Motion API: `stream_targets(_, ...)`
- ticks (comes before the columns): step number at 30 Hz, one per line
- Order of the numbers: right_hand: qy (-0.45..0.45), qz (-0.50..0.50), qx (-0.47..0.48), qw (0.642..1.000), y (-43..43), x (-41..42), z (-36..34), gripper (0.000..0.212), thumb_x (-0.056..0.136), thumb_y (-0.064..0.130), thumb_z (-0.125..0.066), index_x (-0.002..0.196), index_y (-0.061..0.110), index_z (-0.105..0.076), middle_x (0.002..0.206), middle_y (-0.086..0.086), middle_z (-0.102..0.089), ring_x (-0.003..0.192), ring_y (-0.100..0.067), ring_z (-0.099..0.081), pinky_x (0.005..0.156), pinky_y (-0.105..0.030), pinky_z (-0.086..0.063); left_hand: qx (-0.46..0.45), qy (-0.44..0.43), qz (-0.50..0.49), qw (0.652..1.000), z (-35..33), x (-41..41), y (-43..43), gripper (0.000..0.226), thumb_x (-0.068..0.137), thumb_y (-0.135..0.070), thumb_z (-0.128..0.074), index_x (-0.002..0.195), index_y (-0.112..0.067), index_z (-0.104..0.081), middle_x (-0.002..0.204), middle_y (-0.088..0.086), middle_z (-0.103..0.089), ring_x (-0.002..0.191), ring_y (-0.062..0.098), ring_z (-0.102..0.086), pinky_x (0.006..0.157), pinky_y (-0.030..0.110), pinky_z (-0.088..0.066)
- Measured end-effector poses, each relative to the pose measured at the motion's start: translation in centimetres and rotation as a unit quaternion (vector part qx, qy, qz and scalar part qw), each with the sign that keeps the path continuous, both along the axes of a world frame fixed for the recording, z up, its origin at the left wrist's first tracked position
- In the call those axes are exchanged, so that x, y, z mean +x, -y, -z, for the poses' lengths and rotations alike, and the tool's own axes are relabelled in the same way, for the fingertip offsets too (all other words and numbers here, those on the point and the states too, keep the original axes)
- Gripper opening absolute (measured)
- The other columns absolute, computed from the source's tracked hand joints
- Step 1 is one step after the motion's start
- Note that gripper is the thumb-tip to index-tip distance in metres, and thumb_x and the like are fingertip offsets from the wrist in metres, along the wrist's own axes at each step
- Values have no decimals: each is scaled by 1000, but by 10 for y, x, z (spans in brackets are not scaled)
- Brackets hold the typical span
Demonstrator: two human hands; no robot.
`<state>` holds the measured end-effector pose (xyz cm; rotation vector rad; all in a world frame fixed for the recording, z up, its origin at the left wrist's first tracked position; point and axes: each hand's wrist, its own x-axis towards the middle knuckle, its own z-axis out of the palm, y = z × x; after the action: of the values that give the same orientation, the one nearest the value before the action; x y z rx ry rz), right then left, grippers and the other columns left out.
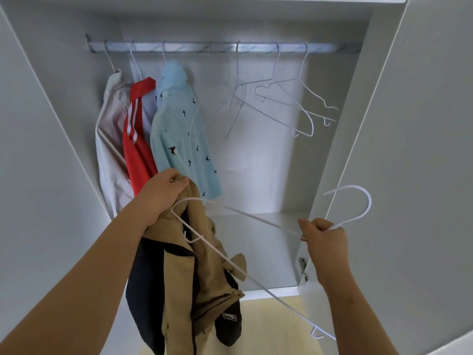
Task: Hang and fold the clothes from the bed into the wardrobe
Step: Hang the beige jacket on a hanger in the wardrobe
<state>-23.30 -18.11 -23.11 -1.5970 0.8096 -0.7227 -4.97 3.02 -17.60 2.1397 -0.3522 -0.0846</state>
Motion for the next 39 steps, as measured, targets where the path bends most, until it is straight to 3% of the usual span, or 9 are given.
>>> stream_targets(4,-10,29,-4,1000,10,-1,2,47,86,15,-59,48,12,-31,36,7,-43,36,-7,-32,33,-15,-25,12,14,34,999,-1,0,3,24,93,-23,-53,72,-12,-53,73,2,-53,68,13,-49,61,23,-37)
stream_targets(9,-47,55,-29,997,20,-5,-1,47,86,16,-56,48,13,-29,50,-7,-42,49,-21,-31,49,-27,-26,1,12,20,1000,4,-1,11,16,92,-27,-54,77,-22,-53,82,-1,-54,76,14,-49,70,28,-38)
stream_targets(13,-71,31,-52,996,10,-4,-4,42,87,18,-56,52,9,-35,54,-11,-47,46,-19,-31,45,-25,-27,-53,17,4,998,3,-8,26,24,97,-22,-44,75,-25,-52,63,-2,-45,48,11,-33,43,18,-31)
stream_targets(16,-74,30,-57,995,-1,-1,-8,46,88,21,-56,49,10,-35,54,-10,-53,45,-18,-37,38,-22,-32,-77,-7,0,997,3,-20,39,16,97,-24,-46,82,-21,-51,62,-1,-42,47,10,-32,35,12,-28)
stream_targets(24,-94,-23,-89,991,-29,13,-18,37,93,26,-48,66,2,-53,55,0,-48,54,-15,-45,49,-25,-33,-168,-119,66,976,5,-70,71,13,95,-24,-50,83,-27,-48,74,2,-48,64,14,-46,57,23,-39)
stream_targets(31,-24,11,90,996,-56,15,8,16,87,9,-47,79,22,-48,77,0,-57,69,-12,-53,56,-25,-37,-209,-178,224,935,5,-100,72,11,91,-16,-55,87,-26,-52,59,-6,-56,53,4,-52,55,13,-43)
stream_targets(33,11,49,104,993,-49,11,4,14,86,7,-49,80,19,-49,71,-1,-55,64,-13,-52,53,-25,-36,-155,-124,268,943,7,-96,61,11,92,-16,-55,88,-26,-51,68,2,-54,63,11,-50,65,20,-43)
stream_targets(36,23,46,79,996,-44,9,-3,17,86,3,-46,82,19,-49,63,-1,-50,55,-13,-46,50,-26,-34,8,73,294,953,11,-88,47,9,91,-28,-55,93,-33,-47,61,-14,-52,55,1,-46,57,12,-37)
stream_targets(39,40,17,31,999,-46,10,-11,23,87,2,-47,79,23,-48,60,1,-49,53,-12,-45,50,-25,-34,185,327,246,893,15,-84,40,28,84,-35,-63,110,-27,-57,87,-10,-60,81,8,-58,72,24,-47)
